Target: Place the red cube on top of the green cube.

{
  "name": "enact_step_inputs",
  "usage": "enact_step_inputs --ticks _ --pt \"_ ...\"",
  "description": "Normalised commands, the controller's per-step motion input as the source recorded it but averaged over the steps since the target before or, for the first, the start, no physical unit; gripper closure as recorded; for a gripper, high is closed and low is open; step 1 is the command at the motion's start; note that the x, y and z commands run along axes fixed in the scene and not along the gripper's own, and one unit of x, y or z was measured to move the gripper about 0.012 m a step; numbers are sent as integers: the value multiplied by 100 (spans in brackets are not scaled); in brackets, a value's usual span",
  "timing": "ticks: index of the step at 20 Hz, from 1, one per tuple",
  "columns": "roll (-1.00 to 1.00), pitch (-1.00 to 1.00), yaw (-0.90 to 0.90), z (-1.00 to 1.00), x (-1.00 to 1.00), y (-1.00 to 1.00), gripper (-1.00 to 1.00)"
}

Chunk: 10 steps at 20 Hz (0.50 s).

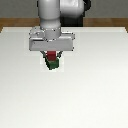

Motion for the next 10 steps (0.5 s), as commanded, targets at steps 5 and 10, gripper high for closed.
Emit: enact_step_inputs --ticks 5,10 --pt "0 0 0 0 0 0 -100" --pt "0 0 0 0 0 0 -100"
